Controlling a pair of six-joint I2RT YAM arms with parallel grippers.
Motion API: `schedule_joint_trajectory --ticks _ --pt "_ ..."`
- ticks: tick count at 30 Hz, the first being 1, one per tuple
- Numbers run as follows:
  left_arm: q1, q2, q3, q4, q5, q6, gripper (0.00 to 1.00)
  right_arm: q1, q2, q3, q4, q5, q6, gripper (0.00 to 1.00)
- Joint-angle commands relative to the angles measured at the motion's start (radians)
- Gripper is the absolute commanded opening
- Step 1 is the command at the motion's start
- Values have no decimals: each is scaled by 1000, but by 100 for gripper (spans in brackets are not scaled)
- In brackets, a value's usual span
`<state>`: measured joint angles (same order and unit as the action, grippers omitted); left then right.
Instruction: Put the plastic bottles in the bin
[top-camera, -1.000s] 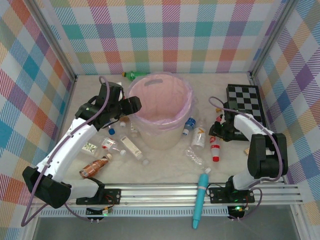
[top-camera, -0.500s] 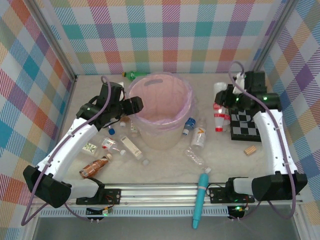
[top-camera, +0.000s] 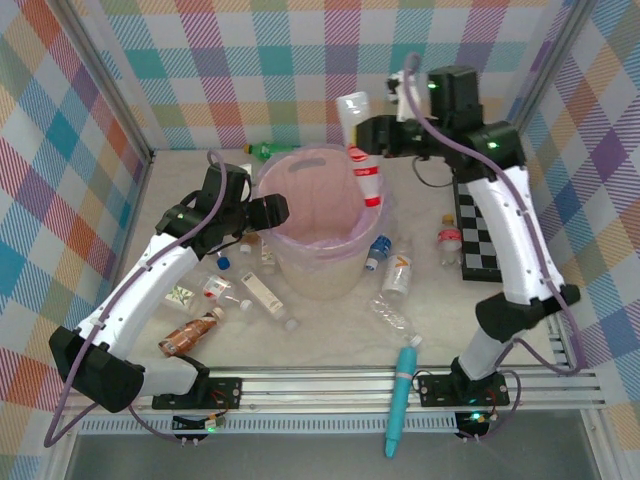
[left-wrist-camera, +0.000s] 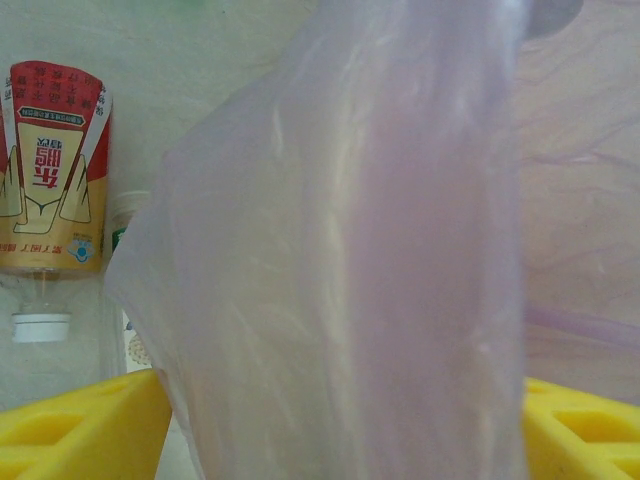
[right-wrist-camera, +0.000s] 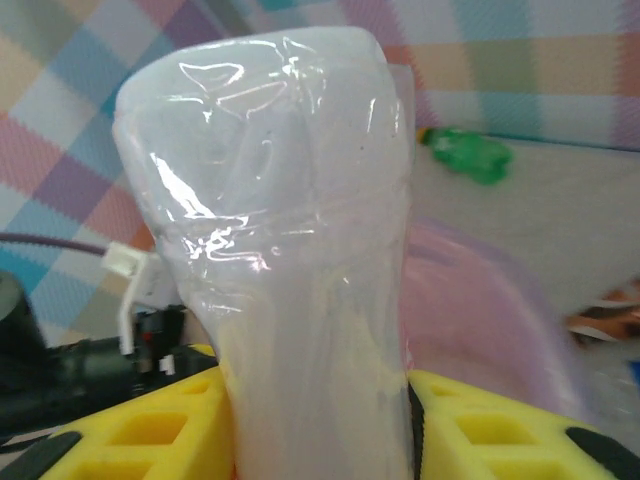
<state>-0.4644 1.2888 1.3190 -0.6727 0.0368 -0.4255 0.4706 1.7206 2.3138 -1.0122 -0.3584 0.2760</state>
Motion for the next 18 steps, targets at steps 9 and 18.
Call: schedule_joint_trajectory --ticks 9,18 --pt "-19 10 39 15 3 25 76 184 225 42 -135 158 -86 43" --pt "-20 -2 45 2 -16 29 75 214 288 -148 -129 302 -84 44"
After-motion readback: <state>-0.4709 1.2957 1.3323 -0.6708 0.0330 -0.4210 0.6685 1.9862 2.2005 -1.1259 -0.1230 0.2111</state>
